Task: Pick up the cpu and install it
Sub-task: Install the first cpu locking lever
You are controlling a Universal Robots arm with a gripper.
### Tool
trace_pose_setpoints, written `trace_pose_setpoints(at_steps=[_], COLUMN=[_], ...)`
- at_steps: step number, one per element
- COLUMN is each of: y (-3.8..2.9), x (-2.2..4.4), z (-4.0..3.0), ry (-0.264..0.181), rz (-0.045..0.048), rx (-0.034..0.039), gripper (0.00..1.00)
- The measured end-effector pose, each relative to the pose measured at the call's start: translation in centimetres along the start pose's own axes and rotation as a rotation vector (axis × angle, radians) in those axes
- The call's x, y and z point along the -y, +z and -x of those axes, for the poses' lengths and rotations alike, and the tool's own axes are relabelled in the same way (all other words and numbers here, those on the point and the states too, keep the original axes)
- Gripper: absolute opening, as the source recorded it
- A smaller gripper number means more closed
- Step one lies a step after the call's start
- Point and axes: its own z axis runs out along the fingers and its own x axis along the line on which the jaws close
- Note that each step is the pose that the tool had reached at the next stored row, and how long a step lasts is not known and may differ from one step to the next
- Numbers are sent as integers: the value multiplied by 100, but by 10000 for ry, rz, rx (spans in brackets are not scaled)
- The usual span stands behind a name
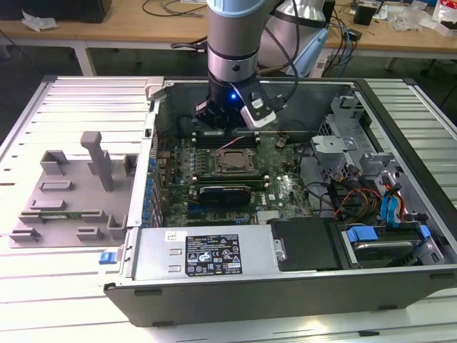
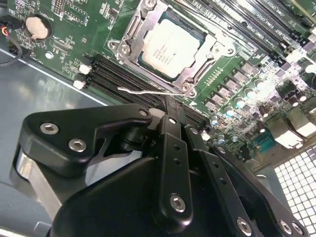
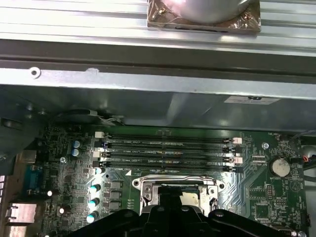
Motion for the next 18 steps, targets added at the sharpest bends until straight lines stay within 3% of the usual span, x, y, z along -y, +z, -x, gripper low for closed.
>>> trace_pose_setpoints(at_steps=[7,10,12,18], y=[30,69,91,192], x=[6,12,-8,-176], z=[6,67,84,92], ry=[1410,1897,1936,1935], rz=[-176,-263,-294,-391], rx=[267,359,364,361], gripper=[11,11,11,11])
